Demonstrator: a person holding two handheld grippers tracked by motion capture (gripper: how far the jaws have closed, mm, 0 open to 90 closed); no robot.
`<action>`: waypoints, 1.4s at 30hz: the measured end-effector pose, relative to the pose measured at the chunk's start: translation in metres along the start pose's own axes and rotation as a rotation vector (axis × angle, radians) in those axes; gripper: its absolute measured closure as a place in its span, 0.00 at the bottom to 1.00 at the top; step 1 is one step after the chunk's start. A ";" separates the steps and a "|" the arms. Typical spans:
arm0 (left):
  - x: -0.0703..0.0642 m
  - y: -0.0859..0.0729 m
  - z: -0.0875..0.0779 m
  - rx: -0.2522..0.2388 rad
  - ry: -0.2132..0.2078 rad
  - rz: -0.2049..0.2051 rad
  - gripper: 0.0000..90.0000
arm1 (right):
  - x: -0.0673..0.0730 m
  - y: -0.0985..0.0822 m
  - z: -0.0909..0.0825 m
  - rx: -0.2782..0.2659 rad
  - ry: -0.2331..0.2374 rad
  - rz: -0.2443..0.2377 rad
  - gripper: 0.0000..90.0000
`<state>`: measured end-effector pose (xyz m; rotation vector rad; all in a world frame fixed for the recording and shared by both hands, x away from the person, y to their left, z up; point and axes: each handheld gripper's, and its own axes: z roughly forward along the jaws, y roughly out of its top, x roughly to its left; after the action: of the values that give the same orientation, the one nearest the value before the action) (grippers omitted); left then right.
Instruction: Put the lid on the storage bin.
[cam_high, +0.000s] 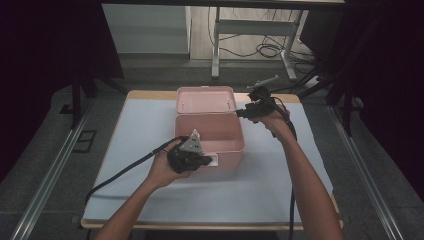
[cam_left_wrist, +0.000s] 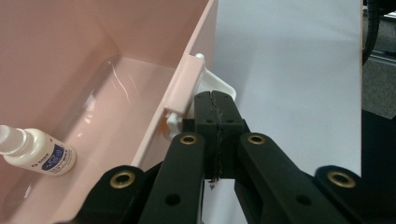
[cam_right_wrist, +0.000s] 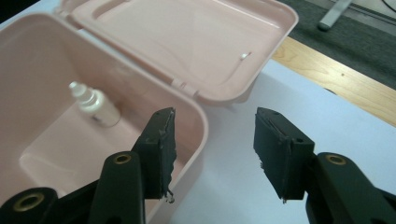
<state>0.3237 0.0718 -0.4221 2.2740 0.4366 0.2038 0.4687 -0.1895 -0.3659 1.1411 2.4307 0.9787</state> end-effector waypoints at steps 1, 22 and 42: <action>0.000 0.000 0.000 0.000 0.000 0.000 1.00 | -0.001 0.002 0.002 0.001 -0.005 0.004 0.54; 0.001 0.000 0.000 0.004 -0.009 0.003 1.00 | -0.016 0.030 0.041 0.052 -0.057 0.103 0.63; 0.001 0.000 0.000 0.004 -0.006 0.011 1.00 | -0.030 0.051 0.074 0.071 -0.101 0.162 0.66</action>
<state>0.3244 0.0724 -0.4219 2.2809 0.4213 0.2015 0.5541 -0.1552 -0.3858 1.3958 2.3393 0.8623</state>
